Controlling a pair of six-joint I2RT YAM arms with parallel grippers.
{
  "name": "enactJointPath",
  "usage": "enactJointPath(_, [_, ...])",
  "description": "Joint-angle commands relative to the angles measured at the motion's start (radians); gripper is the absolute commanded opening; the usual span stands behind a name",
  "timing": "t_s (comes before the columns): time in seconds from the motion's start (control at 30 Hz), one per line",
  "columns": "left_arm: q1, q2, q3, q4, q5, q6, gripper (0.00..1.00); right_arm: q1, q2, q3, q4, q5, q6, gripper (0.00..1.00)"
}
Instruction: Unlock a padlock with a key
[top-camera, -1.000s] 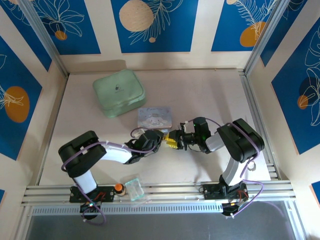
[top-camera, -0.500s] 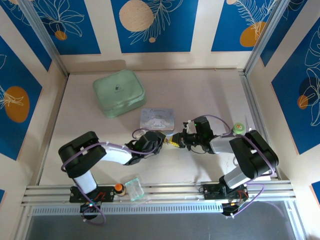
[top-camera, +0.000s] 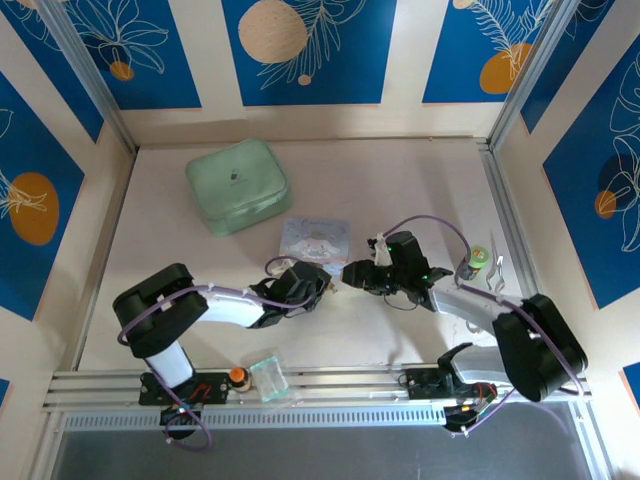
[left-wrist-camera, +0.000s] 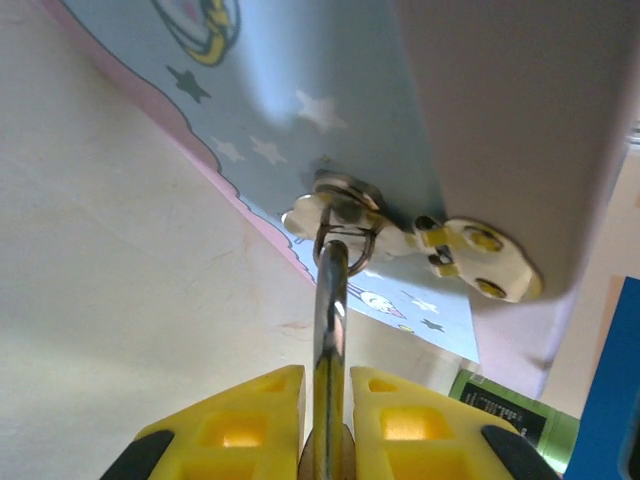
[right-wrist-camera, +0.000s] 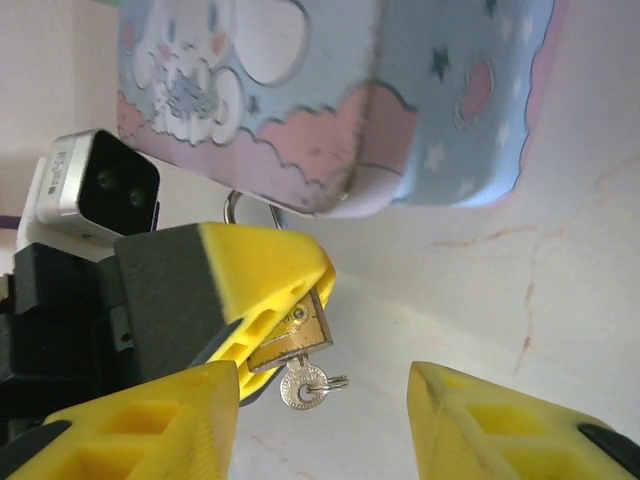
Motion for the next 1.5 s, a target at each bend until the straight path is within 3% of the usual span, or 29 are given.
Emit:
enactJointPath(0.0, [0.01, -0.004, 0.007, -0.075, 0.055, 0.04, 0.0, 0.036, -0.044, 0.021, -0.154, 0.178, -0.209, 0.78])
enactJointPath(0.03, [0.013, -0.001, 0.008, -0.078, 0.062, 0.051, 0.0, 0.067, -0.055, 0.035, -0.175, 0.23, -0.251, 0.97])
enactJointPath(0.1, [0.014, -0.001, 0.012, -0.094, 0.068, 0.068, 0.0, 0.135, -0.073, 0.05, -0.205, 0.365, -0.306, 0.98])
enactJointPath(0.2, [0.015, -0.005, 0.01, -0.096, 0.075, 0.078, 0.0, 0.192, -0.105, 0.02, -0.149, 0.417, -0.373, 0.95])
enactJointPath(0.23, [0.015, -0.009, 0.007, -0.092, 0.076, 0.083, 0.0, 0.2, -0.116, -0.004, -0.102, 0.388, -0.395, 0.91])
enactJointPath(0.3, [0.017, -0.017, 0.007, -0.096, 0.08, 0.092, 0.0, 0.209, -0.121, -0.05, 0.005, 0.268, -0.461, 0.67])
enactJointPath(0.33, [0.02, -0.022, 0.009, -0.102, 0.082, 0.098, 0.0, 0.22, -0.117, -0.061, 0.041, 0.239, -0.475, 0.62])
enactJointPath(0.77, [0.02, -0.051, 0.003, -0.094, 0.087, 0.094, 0.0, 0.374, 0.034, -0.014, 0.133, 0.415, -0.555, 0.31])
enactJointPath(0.87, [0.02, -0.059, -0.003, -0.091, 0.084, 0.095, 0.0, 0.376, 0.07, -0.004, 0.162, 0.422, -0.549, 0.25])
enactJointPath(1.0, [0.019, -0.063, -0.009, -0.082, 0.087, 0.098, 0.0, 0.354, 0.104, 0.009, 0.181, 0.374, -0.518, 0.07])
enactJointPath(1.27, [0.018, -0.043, -0.033, -0.035, 0.116, 0.097, 0.0, 0.237, 0.106, -0.04, 0.237, 0.176, -0.406, 0.07])
enactJointPath(1.47, [0.018, -0.066, -0.067, -0.028, 0.103, 0.086, 0.0, 0.139, 0.163, -0.039, 0.202, 0.121, -0.306, 0.16])
